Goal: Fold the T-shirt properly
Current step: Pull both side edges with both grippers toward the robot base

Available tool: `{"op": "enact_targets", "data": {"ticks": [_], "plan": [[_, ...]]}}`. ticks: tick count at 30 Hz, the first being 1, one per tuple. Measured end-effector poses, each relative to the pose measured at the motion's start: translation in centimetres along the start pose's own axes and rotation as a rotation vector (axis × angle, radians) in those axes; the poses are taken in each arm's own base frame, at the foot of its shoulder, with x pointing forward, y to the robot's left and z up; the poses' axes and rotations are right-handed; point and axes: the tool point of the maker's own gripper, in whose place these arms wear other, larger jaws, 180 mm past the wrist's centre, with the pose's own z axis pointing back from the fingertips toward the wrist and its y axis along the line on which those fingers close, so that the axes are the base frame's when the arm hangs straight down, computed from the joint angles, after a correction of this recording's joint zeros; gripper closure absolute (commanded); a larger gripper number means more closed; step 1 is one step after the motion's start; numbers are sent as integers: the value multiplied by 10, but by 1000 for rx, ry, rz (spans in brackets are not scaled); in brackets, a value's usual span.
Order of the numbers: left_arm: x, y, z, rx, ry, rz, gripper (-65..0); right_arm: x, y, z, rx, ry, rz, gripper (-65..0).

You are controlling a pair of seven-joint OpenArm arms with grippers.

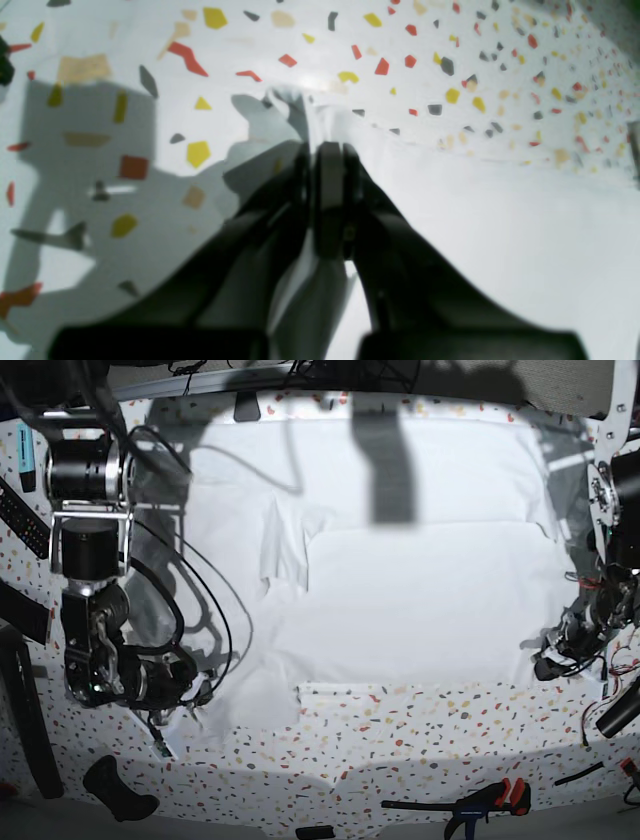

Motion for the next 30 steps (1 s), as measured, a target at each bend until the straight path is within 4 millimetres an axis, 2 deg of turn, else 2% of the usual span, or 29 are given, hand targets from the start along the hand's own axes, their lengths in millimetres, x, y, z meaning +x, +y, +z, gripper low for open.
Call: {"op": "enact_targets", "data": {"ticks": [4,9,13,21,26,30], "plan": [[-1,-3,4,-13,-1,-12,0,-12,19,10,7,-4,57,0],[-21,-7,19,-34,25,-68,0,-41,28,25,-5,16,116,0],[-24,-24,39,-84,-11,-123,0,-62,28,41,-26,38,171,0],[-18,-58,80,-147,-72,-276,0,-83,36,73,-55,53,288,0],[-4,-51,102,-110,-119,-296,0,-86,27,84,-97,39,268,0],[-14,-30,114,-57,-98,-269,0,-92,10,95,-142,36,223,0]]}}
